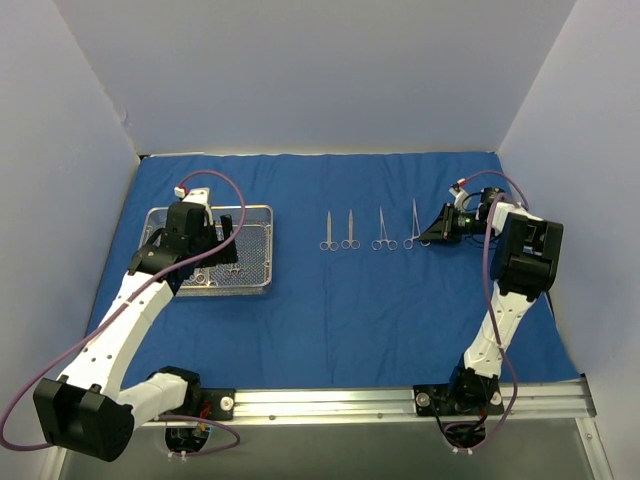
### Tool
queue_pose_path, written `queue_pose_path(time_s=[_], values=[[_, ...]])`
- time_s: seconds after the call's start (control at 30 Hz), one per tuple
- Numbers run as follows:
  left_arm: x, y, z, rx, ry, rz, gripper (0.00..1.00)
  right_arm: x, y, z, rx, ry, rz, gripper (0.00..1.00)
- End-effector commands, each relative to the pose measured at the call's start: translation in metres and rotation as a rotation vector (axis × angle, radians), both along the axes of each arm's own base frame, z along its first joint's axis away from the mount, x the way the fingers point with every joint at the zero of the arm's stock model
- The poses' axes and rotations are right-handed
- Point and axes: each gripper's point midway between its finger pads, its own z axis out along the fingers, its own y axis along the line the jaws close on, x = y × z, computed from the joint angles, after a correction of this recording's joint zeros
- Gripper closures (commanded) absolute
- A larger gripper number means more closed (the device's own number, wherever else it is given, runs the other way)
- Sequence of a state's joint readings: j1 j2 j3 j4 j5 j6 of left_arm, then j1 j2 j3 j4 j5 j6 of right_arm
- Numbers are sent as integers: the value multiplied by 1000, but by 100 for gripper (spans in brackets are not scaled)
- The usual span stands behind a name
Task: Open and lay out the surgical kit
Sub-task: Place the medical item in the surgical kit.
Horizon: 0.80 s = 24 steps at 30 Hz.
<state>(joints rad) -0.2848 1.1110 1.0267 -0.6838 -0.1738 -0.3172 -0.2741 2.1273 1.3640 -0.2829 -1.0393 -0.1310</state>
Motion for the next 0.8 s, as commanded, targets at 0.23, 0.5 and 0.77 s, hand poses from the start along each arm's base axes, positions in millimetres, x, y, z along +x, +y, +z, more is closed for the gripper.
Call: queue_pose_path(time_s=[0.23,0.5,0.77], values=[[10,-2,7,-14,-45,-8,6,-5,-2,-34,-104,76,32,94],[10,-1,6,-13,-43,-7,6,2,-5,-33,-180,68,27,84],[11,-1,6,-14,-43,-7,6,4,-23,-33,-305,74,-38,68]])
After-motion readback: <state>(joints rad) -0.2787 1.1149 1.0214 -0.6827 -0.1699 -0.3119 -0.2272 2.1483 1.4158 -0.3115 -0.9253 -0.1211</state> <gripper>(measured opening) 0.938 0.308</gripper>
